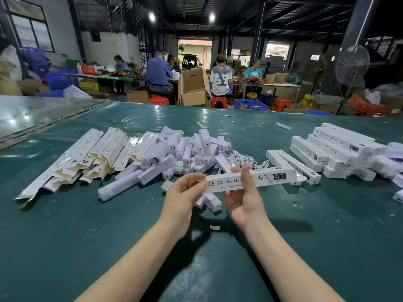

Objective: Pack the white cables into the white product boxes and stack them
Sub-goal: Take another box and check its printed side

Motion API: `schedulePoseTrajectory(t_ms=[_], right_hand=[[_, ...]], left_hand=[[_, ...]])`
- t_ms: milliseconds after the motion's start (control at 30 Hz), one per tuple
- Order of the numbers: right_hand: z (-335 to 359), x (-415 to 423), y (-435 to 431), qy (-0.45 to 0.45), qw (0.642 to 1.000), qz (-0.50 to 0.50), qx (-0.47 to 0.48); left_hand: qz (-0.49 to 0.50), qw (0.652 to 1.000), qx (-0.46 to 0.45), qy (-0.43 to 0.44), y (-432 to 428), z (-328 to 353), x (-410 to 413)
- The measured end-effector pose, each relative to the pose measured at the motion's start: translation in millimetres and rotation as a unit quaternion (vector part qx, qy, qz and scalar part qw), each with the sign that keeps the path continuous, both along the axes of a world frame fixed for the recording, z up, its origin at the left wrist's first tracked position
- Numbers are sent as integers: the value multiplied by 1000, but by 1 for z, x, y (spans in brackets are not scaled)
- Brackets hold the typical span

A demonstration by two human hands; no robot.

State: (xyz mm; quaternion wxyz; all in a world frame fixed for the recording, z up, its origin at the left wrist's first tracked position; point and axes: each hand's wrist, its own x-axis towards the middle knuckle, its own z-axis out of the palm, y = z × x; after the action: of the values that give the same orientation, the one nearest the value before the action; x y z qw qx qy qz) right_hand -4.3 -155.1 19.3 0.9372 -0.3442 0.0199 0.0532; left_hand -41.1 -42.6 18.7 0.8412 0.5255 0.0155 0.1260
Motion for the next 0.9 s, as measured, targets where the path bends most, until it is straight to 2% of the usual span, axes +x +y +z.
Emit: schedulePoseTrajectory(t_ms=[167, 267, 367, 500, 667, 833, 900], right_hand=[[2, -4, 3, 8, 1000, 17, 3], [3, -3, 2, 19, 1000, 4, 2], [2, -3, 4, 24, 1000, -8, 8], [2, -3, 6, 31, 999, -25, 6], [4, -2, 3, 46, 997, -65, -4], [2, -4, 4, -1, 994, -73, -77], [2, -6, 6, -29, 993, -69, -96]], left_hand=[[0, 998, -69, -7, 1, 0, 1], [50, 998, -27, -11, -2, -2, 1], [104, 994, -40, -14, -3, -3, 0], [125, 992, -15, 9, -7, -1, -1], [130, 987, 89, 20, -9, -2, -5], [73, 993, -37, 85, -9, 0, -3], [73, 991, -56, 98, -4, 1, -2]])
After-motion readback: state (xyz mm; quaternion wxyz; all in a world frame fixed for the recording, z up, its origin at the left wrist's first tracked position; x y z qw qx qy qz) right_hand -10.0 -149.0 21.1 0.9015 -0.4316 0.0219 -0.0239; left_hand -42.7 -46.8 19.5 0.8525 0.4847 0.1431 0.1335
